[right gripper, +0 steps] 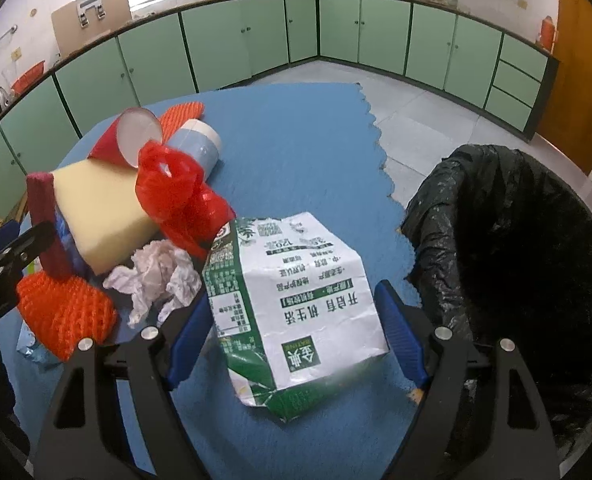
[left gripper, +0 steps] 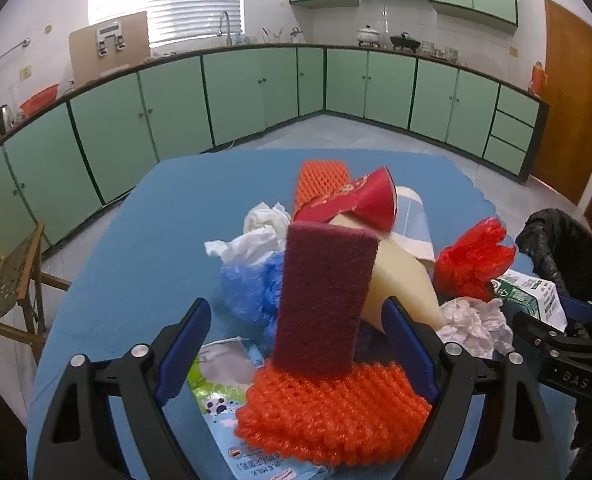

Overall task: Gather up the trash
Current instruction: 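Grasp the milk carton with the right tool while the left grasps the maroon pad, then carry both items over the bin and open both tools to drop them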

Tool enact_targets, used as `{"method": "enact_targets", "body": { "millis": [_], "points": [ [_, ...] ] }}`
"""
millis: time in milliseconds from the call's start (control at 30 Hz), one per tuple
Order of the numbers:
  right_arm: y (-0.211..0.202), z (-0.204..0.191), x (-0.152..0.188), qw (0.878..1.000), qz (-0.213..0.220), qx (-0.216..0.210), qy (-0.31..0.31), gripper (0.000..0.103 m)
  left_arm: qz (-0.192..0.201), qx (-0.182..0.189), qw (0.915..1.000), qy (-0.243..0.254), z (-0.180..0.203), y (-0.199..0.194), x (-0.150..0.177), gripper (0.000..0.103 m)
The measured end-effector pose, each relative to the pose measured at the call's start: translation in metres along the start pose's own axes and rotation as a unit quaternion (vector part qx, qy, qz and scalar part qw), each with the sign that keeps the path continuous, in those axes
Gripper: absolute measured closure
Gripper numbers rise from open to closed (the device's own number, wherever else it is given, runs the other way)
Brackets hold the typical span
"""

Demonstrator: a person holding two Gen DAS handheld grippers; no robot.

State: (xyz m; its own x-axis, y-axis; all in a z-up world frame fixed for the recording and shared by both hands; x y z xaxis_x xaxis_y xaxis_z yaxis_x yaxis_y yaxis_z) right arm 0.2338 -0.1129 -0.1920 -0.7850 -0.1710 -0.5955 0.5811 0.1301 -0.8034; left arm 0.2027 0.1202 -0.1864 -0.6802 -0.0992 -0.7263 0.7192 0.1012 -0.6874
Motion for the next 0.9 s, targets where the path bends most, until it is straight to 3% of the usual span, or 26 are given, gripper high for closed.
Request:
{"method": "enact_targets", "body": {
  "millis": [67,200,267,333,633,900],
  "points": [
    [0.003,0.000,-0.001,1.000,-0.004,0.000,-0.004,0.022,-0.006,0.003,1.0000,-0.002,-0.001,0.005,0.002,0.021],
    [0.002,0.000,-0.004,1.000,0.000,-0.005,-0.001,0.019,-0.022,0.027,0.9994,-0.004,0.001,0.012,0.003,0.052],
    [0.004,0.000,-0.007,1.000,-0.001,-0.010,0.001,0.020,-0.025,0.041,0.9988,-0.010,0.002,0.013,0.004,0.059],
    [0.004,-0.001,-0.009,1.000,-0.001,-0.018,0.001,0.029,-0.023,0.036,0.9991,-0.006,0.003,0.013,0.003,0.060],
    [-0.020,0.005,-0.016,0.999,0.025,-0.022,0.022,0.031,0.003,0.016,0.9999,0.003,0.001,-0.009,-0.007,0.060],
    [-0.049,0.011,-0.016,0.998,0.048,-0.029,0.029,0.031,0.024,0.021,0.9995,0.002,-0.002,-0.043,-0.013,0.060]
  ]
}}
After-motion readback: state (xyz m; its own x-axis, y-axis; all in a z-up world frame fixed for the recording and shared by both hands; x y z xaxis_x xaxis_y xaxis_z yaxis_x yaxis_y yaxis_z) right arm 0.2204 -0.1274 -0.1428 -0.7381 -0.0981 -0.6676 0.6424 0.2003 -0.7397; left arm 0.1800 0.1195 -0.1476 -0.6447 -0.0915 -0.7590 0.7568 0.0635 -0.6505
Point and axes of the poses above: each gripper's, at about its wrist camera, not at the fingertips, and y roughly the way its jaws point, z to its right, x to its underside, the point moved 4 cm from there along y, roughly the way its jaws point, and after that the axes turned 2 degrees about x, right-handed, at the moved point
